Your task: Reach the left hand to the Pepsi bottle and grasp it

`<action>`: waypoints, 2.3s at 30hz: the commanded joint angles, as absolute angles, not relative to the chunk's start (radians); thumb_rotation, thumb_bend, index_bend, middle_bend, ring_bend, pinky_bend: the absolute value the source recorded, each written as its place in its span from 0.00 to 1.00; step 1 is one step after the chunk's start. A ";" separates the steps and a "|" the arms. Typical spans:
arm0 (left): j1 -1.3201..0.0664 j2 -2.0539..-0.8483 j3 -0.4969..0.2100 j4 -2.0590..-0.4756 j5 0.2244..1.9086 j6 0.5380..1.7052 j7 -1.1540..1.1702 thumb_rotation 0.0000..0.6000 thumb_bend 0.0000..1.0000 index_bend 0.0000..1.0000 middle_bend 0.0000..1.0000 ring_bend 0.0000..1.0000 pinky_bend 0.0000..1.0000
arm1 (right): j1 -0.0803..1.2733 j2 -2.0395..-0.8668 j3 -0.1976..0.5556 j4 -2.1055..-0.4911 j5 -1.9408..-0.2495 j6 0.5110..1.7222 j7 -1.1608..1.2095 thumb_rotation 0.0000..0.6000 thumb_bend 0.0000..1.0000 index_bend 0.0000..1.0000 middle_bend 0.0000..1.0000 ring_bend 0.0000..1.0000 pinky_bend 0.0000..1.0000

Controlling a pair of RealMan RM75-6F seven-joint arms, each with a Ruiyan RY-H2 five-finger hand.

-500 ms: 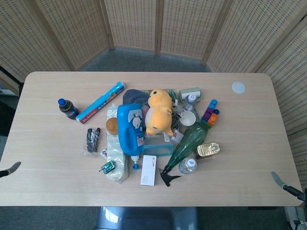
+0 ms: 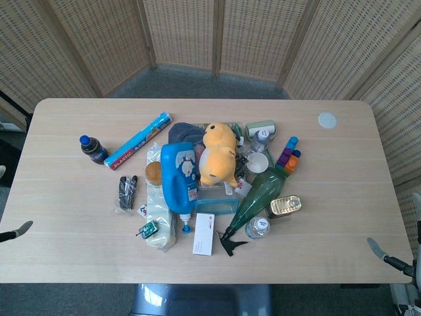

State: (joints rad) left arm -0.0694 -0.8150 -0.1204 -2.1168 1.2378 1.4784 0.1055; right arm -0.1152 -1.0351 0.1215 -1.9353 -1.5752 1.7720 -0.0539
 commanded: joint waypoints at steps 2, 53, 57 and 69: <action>-0.159 -0.841 -0.174 -2.054 1.125 1.367 0.119 1.00 0.00 0.00 0.00 0.00 0.00 | -0.114 -1.032 0.120 -1.939 -1.574 1.767 -0.047 0.84 0.00 0.00 0.00 0.00 0.00; -0.735 -1.596 -0.320 -0.929 0.612 0.782 0.230 1.00 0.00 0.00 0.00 0.00 0.00 | -0.099 -0.989 0.088 -1.961 -1.568 1.698 0.059 0.84 0.00 0.00 0.00 0.00 0.00; -0.748 -1.655 -0.330 -0.846 0.646 0.777 0.191 1.00 0.00 0.00 0.00 0.00 0.00 | -0.098 -0.987 0.088 -1.962 -1.563 1.694 0.065 0.85 0.00 0.00 0.00 0.00 0.00; -0.797 -1.798 -0.358 -0.650 0.770 0.780 0.079 1.00 0.00 0.03 0.00 0.00 0.00 | -0.096 -0.977 0.084 -1.964 -1.561 1.685 0.095 0.84 0.00 0.00 0.00 0.00 0.00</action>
